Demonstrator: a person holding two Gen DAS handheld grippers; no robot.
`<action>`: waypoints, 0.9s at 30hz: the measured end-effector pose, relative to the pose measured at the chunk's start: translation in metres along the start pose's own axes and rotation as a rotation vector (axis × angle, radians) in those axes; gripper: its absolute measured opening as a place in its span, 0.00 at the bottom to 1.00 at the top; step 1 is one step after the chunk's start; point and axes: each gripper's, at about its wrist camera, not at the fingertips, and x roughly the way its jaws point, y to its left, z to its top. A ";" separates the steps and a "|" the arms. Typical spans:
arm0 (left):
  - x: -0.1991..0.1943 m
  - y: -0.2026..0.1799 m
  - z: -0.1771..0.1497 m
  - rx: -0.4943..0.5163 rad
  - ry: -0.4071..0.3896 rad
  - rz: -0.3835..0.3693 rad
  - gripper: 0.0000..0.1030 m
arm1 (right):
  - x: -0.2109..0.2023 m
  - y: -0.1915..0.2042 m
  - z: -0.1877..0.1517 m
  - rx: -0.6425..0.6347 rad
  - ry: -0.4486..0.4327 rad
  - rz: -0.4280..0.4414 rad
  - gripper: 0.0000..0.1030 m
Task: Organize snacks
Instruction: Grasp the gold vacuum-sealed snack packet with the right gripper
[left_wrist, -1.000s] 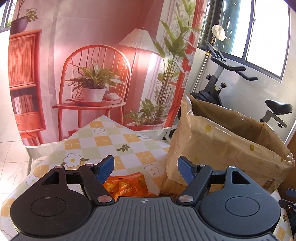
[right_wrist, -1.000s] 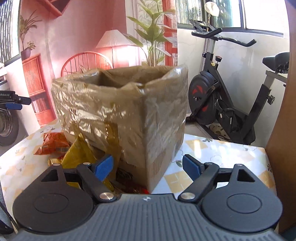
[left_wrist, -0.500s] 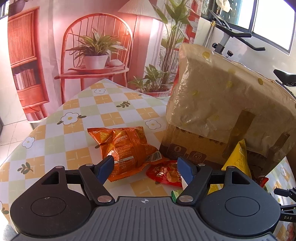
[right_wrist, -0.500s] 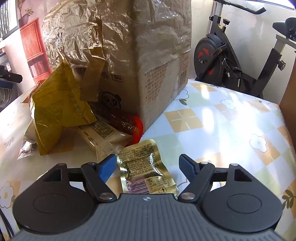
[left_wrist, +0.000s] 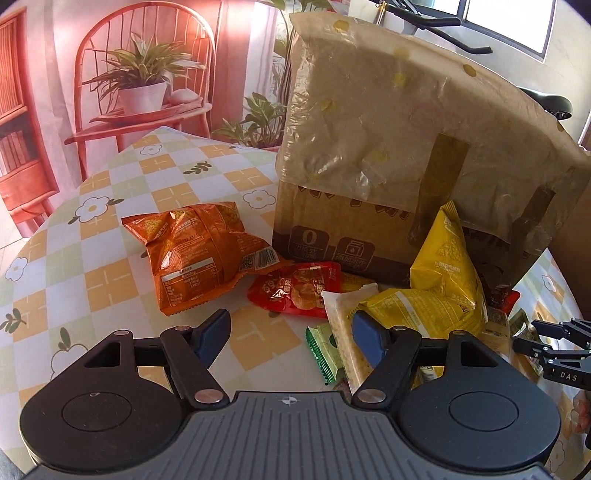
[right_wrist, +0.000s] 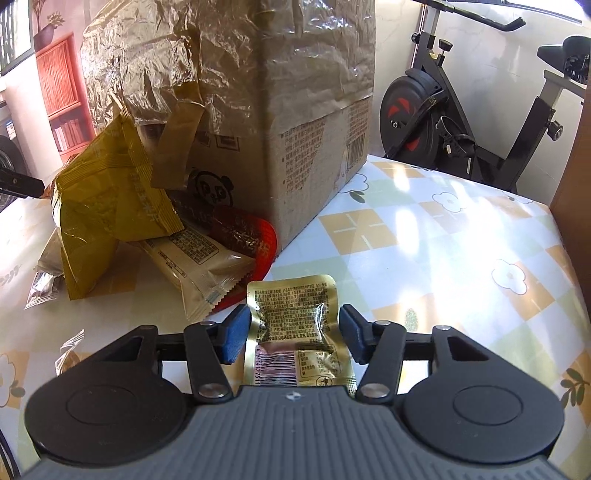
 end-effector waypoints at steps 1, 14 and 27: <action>0.003 0.000 -0.003 0.011 0.020 -0.012 0.69 | -0.001 0.001 0.000 0.003 -0.002 0.004 0.52; 0.006 -0.013 -0.034 0.077 0.096 -0.102 0.63 | -0.041 0.013 -0.012 0.150 -0.038 0.002 0.49; 0.013 -0.102 -0.051 0.147 0.246 -0.285 0.57 | -0.054 0.027 -0.033 0.132 -0.027 -0.016 0.49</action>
